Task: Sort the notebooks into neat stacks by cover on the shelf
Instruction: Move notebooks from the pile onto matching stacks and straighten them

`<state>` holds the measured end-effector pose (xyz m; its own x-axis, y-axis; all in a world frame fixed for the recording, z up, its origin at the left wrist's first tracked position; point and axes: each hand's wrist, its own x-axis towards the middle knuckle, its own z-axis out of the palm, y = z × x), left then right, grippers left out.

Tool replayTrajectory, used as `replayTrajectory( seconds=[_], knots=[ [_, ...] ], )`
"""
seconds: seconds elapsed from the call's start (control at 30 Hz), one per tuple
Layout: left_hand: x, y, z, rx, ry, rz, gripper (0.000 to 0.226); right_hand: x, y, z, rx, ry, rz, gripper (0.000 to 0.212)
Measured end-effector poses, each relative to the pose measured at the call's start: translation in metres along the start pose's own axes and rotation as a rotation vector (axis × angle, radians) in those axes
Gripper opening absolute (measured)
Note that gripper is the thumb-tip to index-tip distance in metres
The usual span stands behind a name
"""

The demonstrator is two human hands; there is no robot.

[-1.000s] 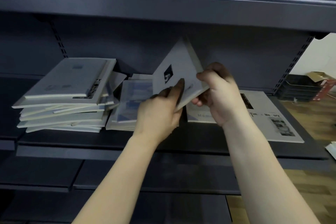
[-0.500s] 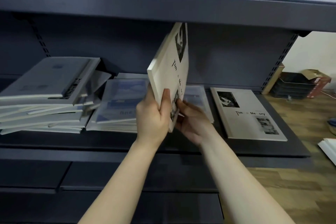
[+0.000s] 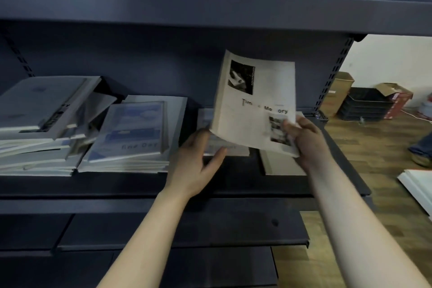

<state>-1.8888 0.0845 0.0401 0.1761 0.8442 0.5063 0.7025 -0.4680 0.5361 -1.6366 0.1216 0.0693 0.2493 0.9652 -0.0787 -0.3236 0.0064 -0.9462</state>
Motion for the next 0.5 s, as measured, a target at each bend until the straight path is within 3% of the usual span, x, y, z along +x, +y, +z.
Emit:
replayTrajectory(
  seconds=[0.07,0.2,0.33,0.5],
  knots=[
    [-0.004,-0.005,0.009,0.155,-0.093,-0.014,0.055,0.009,-0.012,-0.032,-0.174,0.075,-0.037,0.021],
    [-0.011,-0.009,0.037,0.317,-0.201,-0.066,0.046,0.024,-0.018,-0.086,-0.365,0.138,-0.024,0.012],
    [-0.014,-0.005,0.057,0.384,-0.200,-0.086,0.043,0.034,-0.006,-0.120,-0.505,0.123,-0.026,0.004],
    [-0.013,-0.005,0.060,0.416,-0.144,-0.130,0.057,0.040,0.007,-0.135,-0.680,0.104,-0.084,0.017]
  ],
)
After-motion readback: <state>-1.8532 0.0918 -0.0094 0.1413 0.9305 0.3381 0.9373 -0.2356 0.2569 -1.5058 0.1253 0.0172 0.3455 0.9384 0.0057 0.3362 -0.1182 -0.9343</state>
